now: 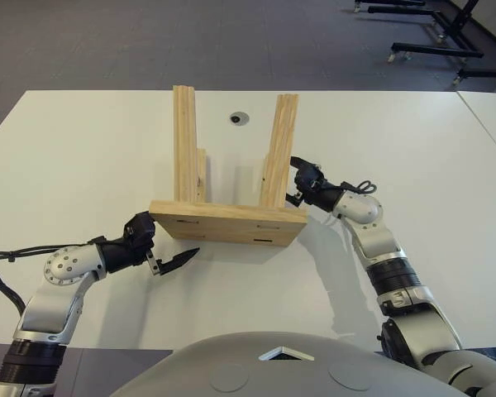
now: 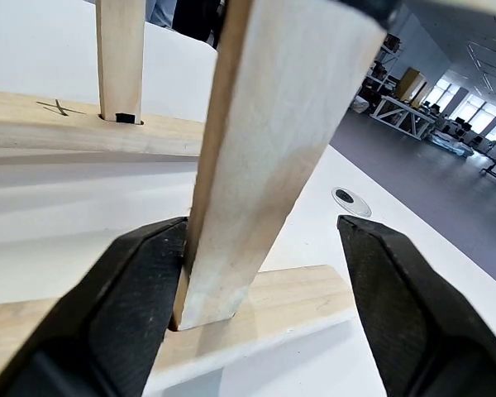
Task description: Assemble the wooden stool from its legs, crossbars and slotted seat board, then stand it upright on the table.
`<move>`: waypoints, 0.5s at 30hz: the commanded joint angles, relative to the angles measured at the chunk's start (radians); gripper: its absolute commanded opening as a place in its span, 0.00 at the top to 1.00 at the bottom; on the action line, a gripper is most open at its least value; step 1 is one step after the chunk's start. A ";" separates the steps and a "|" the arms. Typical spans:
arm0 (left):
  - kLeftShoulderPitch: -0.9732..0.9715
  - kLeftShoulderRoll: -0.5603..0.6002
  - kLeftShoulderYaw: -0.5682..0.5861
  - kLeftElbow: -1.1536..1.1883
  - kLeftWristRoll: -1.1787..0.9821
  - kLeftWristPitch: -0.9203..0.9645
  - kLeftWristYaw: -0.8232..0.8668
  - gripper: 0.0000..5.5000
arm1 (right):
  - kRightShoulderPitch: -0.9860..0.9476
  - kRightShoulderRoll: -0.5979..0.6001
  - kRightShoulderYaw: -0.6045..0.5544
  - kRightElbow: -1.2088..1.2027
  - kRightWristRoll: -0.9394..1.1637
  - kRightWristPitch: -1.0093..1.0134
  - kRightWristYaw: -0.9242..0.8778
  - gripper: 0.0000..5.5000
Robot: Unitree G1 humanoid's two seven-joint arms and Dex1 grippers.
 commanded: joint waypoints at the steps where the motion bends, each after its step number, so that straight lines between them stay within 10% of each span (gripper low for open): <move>1: -0.005 0.005 0.022 0.022 0.006 -0.014 0.013 0.02 | 0.048 -0.106 -0.073 -0.026 0.093 -0.008 0.102 0.41; 15: -0.079 0.021 0.014 0.106 0.048 -0.145 -0.027 0.02 | 0.198 -0.328 -0.045 -0.202 0.292 0.225 0.561 0.41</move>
